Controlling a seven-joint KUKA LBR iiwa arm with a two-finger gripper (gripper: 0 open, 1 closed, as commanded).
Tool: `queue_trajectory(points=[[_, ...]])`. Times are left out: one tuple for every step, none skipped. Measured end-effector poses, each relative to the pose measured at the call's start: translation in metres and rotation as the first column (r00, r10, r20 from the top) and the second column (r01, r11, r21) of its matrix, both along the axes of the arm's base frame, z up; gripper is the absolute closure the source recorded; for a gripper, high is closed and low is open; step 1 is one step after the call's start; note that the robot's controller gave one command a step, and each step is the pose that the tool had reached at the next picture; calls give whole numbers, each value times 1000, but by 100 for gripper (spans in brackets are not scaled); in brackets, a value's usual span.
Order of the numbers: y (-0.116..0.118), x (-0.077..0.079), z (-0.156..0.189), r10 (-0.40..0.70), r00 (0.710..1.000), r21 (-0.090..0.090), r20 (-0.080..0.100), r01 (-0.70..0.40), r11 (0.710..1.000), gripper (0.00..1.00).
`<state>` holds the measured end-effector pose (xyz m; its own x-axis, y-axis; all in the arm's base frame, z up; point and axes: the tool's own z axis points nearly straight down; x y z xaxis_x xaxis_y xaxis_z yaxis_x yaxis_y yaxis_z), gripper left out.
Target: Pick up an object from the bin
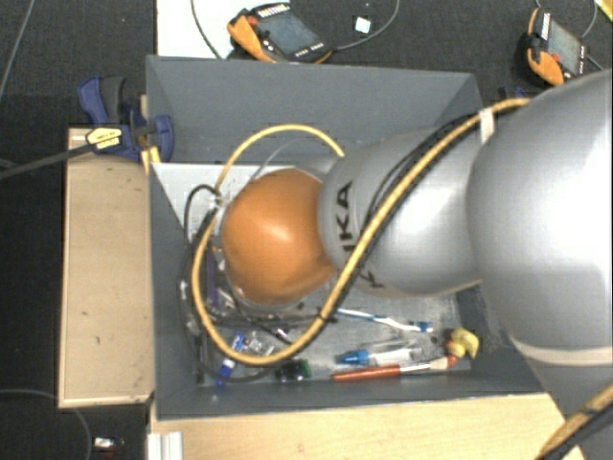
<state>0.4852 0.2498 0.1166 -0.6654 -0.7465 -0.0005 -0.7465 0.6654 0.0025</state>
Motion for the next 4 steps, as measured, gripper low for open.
queue_trajectory(points=[[-3,41,-46,314,949,-10,12,-314,949,0],[-18,12,-46,233,972,3,2,-233,972,100],[-18,12,-46,233,973,3,2,-233,973,100],[-18,11,-20,232,973,3,-3,-232,973,100]])
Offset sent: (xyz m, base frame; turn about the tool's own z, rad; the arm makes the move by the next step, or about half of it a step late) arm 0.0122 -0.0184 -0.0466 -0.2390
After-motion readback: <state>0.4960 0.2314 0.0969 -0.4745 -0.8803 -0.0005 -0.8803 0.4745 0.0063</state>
